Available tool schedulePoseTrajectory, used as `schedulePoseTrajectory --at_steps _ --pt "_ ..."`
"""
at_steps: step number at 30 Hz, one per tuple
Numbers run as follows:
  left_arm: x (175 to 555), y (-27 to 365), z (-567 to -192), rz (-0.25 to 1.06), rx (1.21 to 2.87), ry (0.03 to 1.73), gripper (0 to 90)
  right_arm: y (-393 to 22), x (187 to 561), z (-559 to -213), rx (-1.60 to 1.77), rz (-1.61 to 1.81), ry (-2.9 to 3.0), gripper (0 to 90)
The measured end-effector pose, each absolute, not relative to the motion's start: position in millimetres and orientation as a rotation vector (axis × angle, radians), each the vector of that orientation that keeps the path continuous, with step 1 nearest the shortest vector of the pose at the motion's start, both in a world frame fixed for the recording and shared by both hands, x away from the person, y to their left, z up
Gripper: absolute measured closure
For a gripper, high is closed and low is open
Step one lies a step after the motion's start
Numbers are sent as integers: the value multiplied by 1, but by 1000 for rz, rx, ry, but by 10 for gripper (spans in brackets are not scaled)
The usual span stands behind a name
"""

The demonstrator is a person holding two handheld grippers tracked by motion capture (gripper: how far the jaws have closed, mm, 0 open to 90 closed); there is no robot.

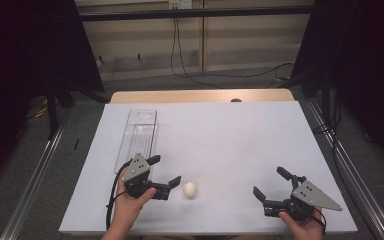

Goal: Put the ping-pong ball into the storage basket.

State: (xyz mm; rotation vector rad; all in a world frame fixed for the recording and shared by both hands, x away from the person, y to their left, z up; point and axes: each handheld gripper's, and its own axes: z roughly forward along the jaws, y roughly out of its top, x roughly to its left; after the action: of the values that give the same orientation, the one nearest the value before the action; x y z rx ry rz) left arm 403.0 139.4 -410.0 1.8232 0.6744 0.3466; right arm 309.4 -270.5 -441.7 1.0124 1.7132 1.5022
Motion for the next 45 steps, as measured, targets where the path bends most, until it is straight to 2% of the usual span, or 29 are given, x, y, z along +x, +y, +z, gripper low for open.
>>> schedulePoseTrajectory --at_steps 29,45 --pt "409 120 -413 311 1923 667 17 -270 309 -441 1019 1507 1712 11" --pt "410 107 -420 246 1997 656 20 -270 309 -441 1015 1509 1717 12"
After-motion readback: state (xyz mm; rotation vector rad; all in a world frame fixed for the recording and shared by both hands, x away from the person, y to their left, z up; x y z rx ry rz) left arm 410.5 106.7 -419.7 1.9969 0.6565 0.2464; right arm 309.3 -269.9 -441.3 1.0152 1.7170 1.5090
